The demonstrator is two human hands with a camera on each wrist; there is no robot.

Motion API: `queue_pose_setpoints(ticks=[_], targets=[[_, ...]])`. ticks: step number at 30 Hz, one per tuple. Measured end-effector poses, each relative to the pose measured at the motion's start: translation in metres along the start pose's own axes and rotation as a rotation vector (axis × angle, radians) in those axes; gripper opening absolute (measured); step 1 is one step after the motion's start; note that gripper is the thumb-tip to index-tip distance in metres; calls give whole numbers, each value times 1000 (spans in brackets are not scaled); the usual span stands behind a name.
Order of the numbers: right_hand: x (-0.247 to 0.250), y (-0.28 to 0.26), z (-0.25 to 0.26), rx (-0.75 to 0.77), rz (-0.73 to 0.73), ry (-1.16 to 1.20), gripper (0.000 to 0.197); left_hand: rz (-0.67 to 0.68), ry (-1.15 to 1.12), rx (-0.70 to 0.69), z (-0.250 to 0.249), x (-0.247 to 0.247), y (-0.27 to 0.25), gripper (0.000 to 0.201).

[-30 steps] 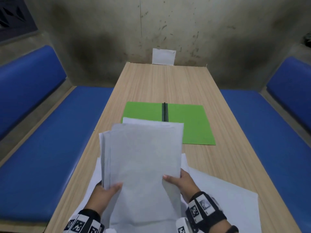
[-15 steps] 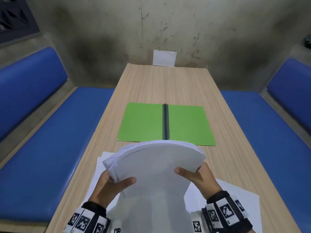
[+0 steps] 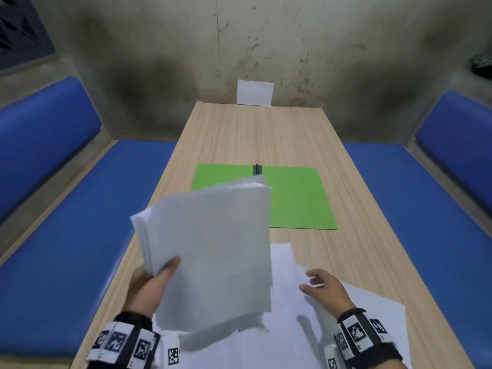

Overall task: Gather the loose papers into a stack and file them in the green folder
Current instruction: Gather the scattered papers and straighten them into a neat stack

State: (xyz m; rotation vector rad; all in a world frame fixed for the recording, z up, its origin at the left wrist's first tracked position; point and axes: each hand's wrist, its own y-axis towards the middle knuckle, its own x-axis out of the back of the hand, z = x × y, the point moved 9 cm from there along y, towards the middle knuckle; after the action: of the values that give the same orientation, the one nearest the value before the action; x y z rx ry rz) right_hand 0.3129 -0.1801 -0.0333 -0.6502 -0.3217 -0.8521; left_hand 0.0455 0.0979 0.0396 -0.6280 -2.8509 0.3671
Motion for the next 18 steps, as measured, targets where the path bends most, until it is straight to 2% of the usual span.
queue_pose_setpoints(ticks=[3,6,8,10,12,14,18], targets=[[-4,4,-27,-81,9,-42,53,-114,-20,17,6,34,16,33],[-24,11,-33,-118,52,-87,69,-152,-49,57,18,56,23,40],[-37,15,-33,-169,57,-50,73,-137,-39,94,30,62,24,39],[-45,18,-33,-214,32,-39,58,-118,-21,124,46,65,24,37],[-49,16,-30,-236,26,-102,29,-115,-13,161,66,66,24,39],[-46,13,-28,-255,-15,-182,11,-123,23,187,84,68,23,36],[-26,1,-40,-403,-184,-206,12,-108,86,209,106,68,22,22]])
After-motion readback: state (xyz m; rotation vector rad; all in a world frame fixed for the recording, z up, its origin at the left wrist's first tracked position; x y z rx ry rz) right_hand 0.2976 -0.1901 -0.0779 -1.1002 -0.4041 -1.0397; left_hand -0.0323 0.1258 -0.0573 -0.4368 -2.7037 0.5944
